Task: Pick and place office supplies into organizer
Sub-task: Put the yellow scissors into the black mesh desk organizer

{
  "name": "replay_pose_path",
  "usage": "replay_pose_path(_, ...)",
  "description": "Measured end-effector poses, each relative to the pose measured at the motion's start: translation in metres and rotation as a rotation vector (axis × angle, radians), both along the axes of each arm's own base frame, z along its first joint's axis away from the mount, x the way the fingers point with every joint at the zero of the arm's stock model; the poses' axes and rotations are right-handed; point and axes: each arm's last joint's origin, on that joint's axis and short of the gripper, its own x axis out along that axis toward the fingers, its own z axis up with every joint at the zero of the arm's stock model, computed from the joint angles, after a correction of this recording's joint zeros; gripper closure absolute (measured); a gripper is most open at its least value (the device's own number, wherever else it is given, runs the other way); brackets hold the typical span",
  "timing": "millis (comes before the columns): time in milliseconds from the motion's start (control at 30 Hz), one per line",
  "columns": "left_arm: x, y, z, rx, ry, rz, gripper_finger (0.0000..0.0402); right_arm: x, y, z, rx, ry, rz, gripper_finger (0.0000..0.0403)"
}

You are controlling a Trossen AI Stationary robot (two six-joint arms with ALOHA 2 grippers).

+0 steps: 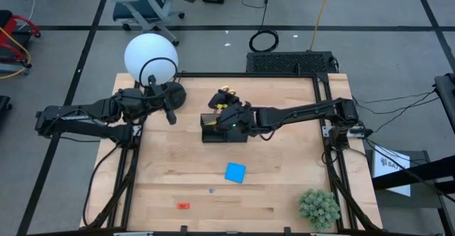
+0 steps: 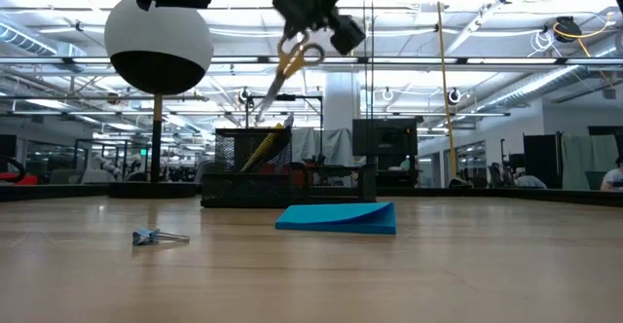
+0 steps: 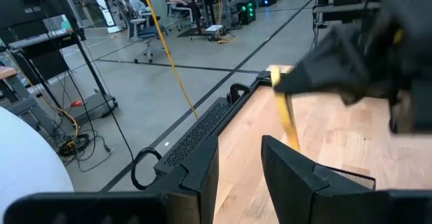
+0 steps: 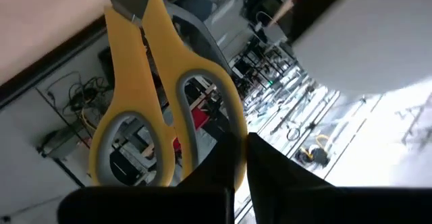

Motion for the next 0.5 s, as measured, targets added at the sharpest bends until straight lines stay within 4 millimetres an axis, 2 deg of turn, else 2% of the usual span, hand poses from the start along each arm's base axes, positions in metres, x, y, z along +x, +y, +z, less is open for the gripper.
replay_pose_path(167,0.000,0.000,0.000,0.000,0.000,0.000,0.0282,0.010,-0.004,-0.021,-0.004,0.053,-0.008,0.0393)
replay_pose_path(500,0.000,0.000,0.000,0.002,0.001,-0.001,0.0282,0.023,-0.005,-0.037,-0.007,0.055,0.050,0.0393)
